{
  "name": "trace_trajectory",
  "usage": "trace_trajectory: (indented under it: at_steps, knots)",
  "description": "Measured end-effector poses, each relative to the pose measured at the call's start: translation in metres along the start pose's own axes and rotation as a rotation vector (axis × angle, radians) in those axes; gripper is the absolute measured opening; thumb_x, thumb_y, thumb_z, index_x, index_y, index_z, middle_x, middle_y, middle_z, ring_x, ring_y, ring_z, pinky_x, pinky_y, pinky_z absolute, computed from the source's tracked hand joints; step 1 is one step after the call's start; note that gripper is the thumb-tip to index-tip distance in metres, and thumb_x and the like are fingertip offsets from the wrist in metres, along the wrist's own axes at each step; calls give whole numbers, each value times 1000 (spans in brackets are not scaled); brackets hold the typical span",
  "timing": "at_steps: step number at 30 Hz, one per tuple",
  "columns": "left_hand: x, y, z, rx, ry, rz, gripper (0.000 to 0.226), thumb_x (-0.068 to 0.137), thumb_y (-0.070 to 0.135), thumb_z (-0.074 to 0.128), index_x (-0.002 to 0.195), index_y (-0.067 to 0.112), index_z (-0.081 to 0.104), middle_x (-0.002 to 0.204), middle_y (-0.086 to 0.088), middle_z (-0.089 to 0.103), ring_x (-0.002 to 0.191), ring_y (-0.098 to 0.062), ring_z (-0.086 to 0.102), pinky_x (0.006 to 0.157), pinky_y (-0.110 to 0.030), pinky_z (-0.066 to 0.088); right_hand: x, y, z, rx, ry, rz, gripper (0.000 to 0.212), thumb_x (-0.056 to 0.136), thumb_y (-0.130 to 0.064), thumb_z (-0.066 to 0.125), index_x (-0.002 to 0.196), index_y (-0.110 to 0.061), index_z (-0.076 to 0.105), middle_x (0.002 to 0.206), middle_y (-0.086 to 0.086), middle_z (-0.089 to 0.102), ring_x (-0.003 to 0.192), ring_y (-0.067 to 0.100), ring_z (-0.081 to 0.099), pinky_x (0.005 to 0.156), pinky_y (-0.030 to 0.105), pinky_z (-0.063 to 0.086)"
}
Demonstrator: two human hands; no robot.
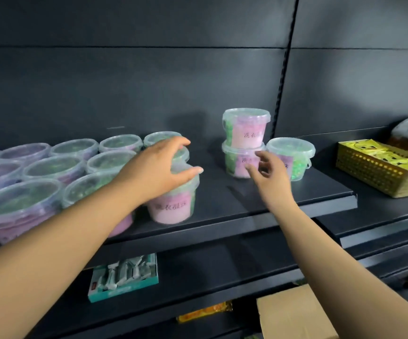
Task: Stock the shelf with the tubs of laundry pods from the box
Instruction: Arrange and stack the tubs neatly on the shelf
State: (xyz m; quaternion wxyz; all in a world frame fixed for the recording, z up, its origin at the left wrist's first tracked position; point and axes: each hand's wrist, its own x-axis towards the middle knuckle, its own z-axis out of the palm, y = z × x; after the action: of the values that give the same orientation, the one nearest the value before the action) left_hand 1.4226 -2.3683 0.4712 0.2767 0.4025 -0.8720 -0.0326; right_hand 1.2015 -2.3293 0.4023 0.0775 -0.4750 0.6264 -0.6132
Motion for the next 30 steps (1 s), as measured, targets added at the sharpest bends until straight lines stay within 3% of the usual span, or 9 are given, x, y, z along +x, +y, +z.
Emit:
trace_trajectory:
  at_steps: [4,9,12,14,16,19,22,25,30]
  knots:
    - [52,35,10,-55,50,113,40,83,44,58,118,23,54,120,6,57,113,-11,52,90,-20,34,39,27,-47,-308,119,-49,36,86,-18,62,120,-6,55,118,1,54,109,18,47,81,13,27]
    - [133,67,38,36,11,173,39,85,44,56,118,22,55,125,3,55,117,-17,48,94,-27,37,78,47,-47,-639,-77,-342,47,79,-41,61,109,-5,65,115,12,65,111,32,57,97,39,36]
    - [169,76,58,167,-67,139,42,86,46,52,123,26,52,131,5,51,120,-18,47,94,-32,41,81,56,-28,-909,-203,-365,62,72,-46,70,123,-13,58,129,3,58,126,25,48,109,59,16]
    - [186,76,70,217,-141,113,42,87,47,50,124,26,54,133,1,52,121,-21,47,96,-35,41,80,66,-15,-957,-122,-494,68,49,-45,86,105,-11,69,107,3,70,106,25,64,105,59,23]
    - [195,69,75,223,-200,106,40,88,45,50,121,23,59,130,-5,55,120,-25,48,98,-36,40,82,70,-3,-972,-40,-574,67,39,-47,87,94,-12,72,94,0,73,96,22,68,102,53,26]
    - [206,52,70,188,-238,86,40,87,44,54,122,26,59,127,-6,59,119,-25,50,99,-34,39,94,68,10,-963,-24,-653,55,40,-45,86,82,-14,72,87,1,71,94,20,69,89,52,47]
    - [213,33,64,54,-202,60,35,86,36,60,117,19,64,120,-6,64,112,-19,55,90,-24,40,107,72,21,-779,-66,-678,47,44,-34,87,79,-10,68,84,9,67,77,27,69,72,41,55]
    - [222,14,60,-195,-68,15,29,83,26,65,110,15,68,112,-1,67,96,-5,54,70,-9,38,114,74,34,-606,-66,-631,38,64,-43,61,77,-7,59,81,9,64,71,30,65,64,34,54]
    - [235,-16,58,-251,46,20,32,80,24,68,110,14,68,110,3,66,97,-3,53,75,-8,34,114,83,46,-527,15,-629,38,69,-50,50,82,-14,46,73,3,63,71,19,58,75,45,53]
